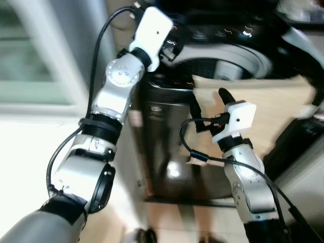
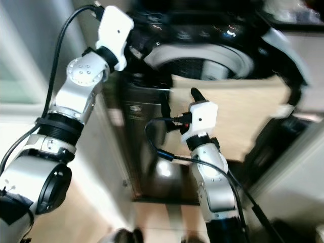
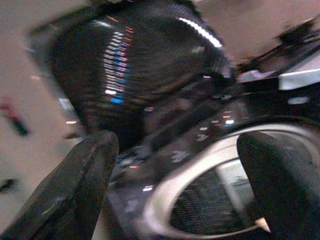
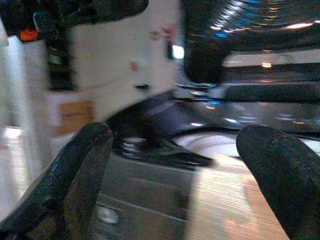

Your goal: Clothes washing

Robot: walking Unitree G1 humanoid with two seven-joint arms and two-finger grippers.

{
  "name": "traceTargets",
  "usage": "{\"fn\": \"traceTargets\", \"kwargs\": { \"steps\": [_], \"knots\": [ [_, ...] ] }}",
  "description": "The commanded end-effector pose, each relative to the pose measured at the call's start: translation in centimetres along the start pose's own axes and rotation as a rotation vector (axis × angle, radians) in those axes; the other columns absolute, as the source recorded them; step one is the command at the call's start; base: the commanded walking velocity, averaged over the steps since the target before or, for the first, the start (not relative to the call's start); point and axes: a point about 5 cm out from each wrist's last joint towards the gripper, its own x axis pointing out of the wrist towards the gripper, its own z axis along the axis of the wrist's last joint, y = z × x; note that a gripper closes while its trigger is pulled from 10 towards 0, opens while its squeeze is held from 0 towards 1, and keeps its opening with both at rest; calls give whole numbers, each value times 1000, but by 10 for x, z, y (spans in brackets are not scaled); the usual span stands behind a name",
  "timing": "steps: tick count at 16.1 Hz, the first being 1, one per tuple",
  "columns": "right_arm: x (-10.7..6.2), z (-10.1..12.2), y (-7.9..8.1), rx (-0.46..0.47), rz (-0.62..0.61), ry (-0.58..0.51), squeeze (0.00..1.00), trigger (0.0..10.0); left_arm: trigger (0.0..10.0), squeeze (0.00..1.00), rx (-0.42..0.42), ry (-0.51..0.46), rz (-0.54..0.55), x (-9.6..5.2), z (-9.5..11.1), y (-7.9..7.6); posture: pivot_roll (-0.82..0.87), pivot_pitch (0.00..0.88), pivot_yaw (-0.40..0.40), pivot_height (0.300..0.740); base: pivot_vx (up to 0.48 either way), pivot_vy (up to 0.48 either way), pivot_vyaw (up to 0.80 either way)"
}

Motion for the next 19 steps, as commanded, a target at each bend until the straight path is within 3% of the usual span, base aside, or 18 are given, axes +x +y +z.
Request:
{"fn": "traceTargets", "kwargs": {
  "steps": [1, 8, 16, 19],
  "knots": [
    [-3, -1, -1, 7, -8, 0, 596, 10000, 10000, 0, -5, -1, -1, 1, 3, -1, -170, 0, 90, 740, 0, 0, 0],
    [-4, -4, -1, 4, -8, 7, 596, 10000, 10000, 0, -13, 7, -7, 0, 2, -3, -169, 0, 89, 740, 0, 0, 0],
    [-4, -7, -1, 3, -4, 23, 600, 10000, 10000, 0, -20, 22, -4, -1, -2, -4, -172, 0, 84, 740, -150, 0, 0],
    [-4, -11, -1, -2, -6, 60, 600, 10000, 10000, 0, -36, 22, -16, -2, -4, -7, -176, 0, 85, 740, 0, 0, -702]
  ]
}}
